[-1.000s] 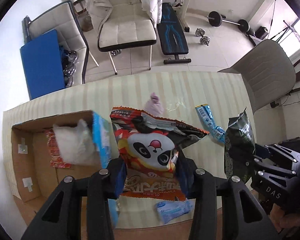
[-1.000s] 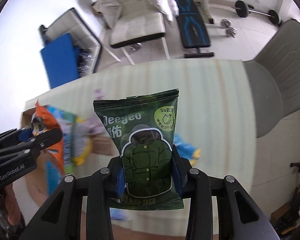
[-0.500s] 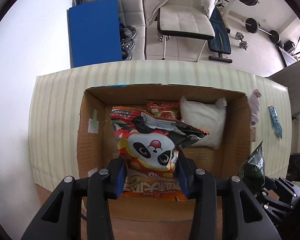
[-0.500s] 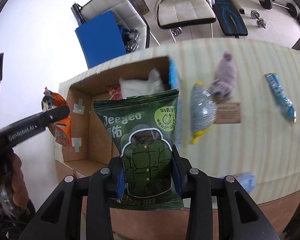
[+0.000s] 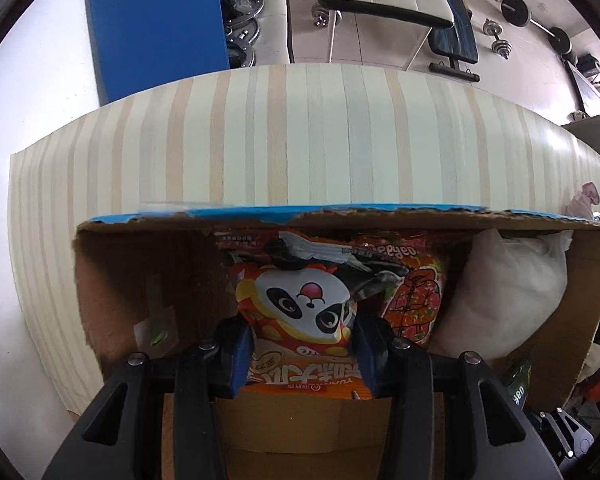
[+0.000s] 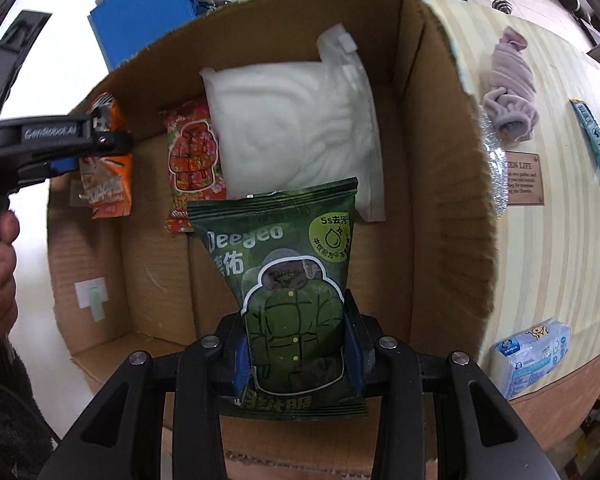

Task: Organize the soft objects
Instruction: 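Lower both bags into the box and open both grippers, then grasp the silver scrubber with left gripper while right gripper grasps the tissue pack, then place scrubber and tissue pack into the box and open both grippers, then grasp the pink towel with left gripper while right gripper grasps the blue bar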

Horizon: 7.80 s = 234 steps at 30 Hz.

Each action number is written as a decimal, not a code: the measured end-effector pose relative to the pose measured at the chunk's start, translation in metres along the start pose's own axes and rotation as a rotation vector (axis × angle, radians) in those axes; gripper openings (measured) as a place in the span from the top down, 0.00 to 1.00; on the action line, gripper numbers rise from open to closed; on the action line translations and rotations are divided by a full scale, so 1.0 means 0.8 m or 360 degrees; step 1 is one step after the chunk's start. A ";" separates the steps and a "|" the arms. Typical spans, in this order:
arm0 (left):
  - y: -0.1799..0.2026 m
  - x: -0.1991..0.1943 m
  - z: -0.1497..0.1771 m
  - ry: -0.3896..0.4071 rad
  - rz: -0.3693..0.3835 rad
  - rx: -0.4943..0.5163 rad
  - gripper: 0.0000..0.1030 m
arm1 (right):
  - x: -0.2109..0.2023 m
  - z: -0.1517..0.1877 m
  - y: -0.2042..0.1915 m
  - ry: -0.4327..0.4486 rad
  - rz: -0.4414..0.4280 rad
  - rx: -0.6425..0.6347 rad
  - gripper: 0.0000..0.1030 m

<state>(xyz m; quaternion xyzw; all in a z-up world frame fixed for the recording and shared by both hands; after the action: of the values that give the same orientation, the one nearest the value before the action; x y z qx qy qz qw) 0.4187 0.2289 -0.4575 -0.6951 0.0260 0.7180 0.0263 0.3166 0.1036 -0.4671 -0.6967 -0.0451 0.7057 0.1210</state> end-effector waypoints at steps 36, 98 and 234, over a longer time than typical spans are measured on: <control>0.004 -0.216 0.162 0.0635 -0.0128 -0.0127 0.05 | -0.145 0.046 0.001 0.0341 0.0025 -0.0172 0.00; 0.411 0.096 0.047 -0.0321 -0.0419 0.0552 0.54 | 0.007 0.116 0.379 -0.0257 -0.0197 0.0553 0.36; 0.280 -0.269 0.080 0.0709 -0.0249 0.0369 0.04 | -0.315 0.021 0.182 0.0661 -0.0012 -0.0132 0.02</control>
<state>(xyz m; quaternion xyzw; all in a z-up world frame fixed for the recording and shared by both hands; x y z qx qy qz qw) 0.3452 0.0095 -0.2404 -0.8283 0.0594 0.5352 0.1548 0.2840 -0.0946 -0.2555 -0.8313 -0.0508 0.5440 0.1017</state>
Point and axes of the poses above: each gripper's, at about its wrist camera, not at the fingertips, and x roughly the way its jaws point, y to its right, z to its underside, the point moved 9 cm from there along x, roughly the way its jaws point, and after that the axes turned 5 degrees about y, right-handed, at the moved point
